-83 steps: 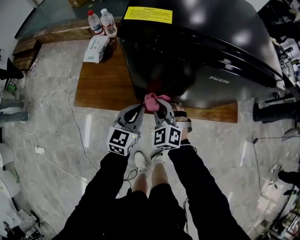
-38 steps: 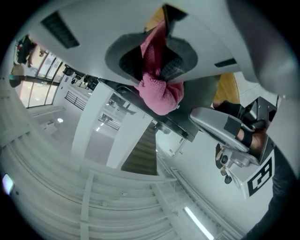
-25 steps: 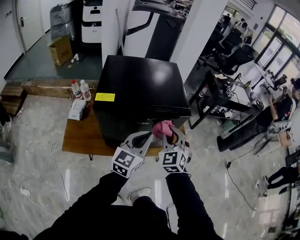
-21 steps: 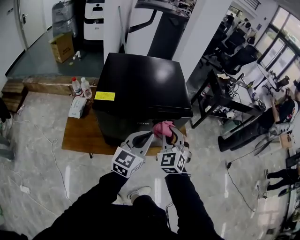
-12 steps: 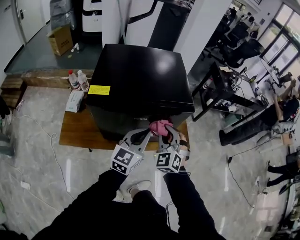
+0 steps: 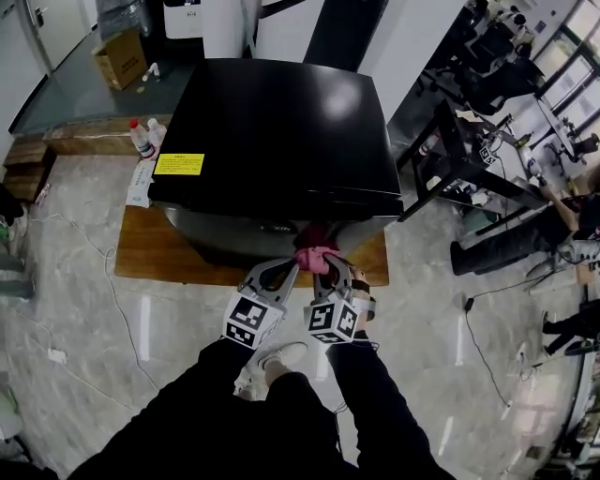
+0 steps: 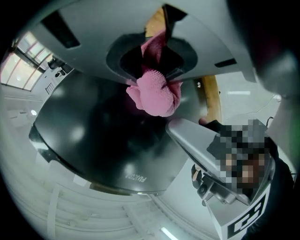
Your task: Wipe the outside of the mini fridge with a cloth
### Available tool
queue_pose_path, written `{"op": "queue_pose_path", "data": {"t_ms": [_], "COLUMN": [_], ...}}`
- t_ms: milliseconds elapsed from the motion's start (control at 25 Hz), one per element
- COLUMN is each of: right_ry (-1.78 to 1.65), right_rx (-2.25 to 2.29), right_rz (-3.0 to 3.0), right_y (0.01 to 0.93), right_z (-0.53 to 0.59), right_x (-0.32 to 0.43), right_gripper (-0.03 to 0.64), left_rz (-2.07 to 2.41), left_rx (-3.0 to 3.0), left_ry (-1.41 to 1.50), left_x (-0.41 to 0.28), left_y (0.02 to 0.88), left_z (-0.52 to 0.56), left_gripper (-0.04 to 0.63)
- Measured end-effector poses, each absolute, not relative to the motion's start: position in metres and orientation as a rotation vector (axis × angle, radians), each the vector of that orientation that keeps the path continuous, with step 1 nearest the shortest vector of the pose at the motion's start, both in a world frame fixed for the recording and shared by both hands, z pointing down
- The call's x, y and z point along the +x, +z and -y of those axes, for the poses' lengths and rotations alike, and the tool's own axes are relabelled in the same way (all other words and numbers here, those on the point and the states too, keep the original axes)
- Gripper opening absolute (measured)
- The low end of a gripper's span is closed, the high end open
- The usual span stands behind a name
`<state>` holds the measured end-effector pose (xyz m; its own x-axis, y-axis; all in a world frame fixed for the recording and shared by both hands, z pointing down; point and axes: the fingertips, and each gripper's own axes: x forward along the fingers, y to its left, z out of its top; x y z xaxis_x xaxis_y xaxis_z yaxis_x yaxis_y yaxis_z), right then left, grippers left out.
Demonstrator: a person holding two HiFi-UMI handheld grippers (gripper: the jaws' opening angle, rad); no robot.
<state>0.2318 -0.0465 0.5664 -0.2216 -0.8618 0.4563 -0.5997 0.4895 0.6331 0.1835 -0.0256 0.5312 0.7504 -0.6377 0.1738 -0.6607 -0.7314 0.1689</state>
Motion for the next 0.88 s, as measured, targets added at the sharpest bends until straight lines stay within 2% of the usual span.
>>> {"op": "queue_pose_path", "data": {"t_ms": [880], "right_ry": [-0.038], "right_rx": [0.879], "right_rz": [1.882], "right_y": [0.797], "right_z": [0.050], "right_x": [0.239], "right_gripper": [0.051], "left_rz": [0.992], "left_rx": [2.466], "left_ry": [0.555], "left_x": [0.192], "left_y": [0.751], "left_z": [0.042], "left_gripper": [0.005]}}
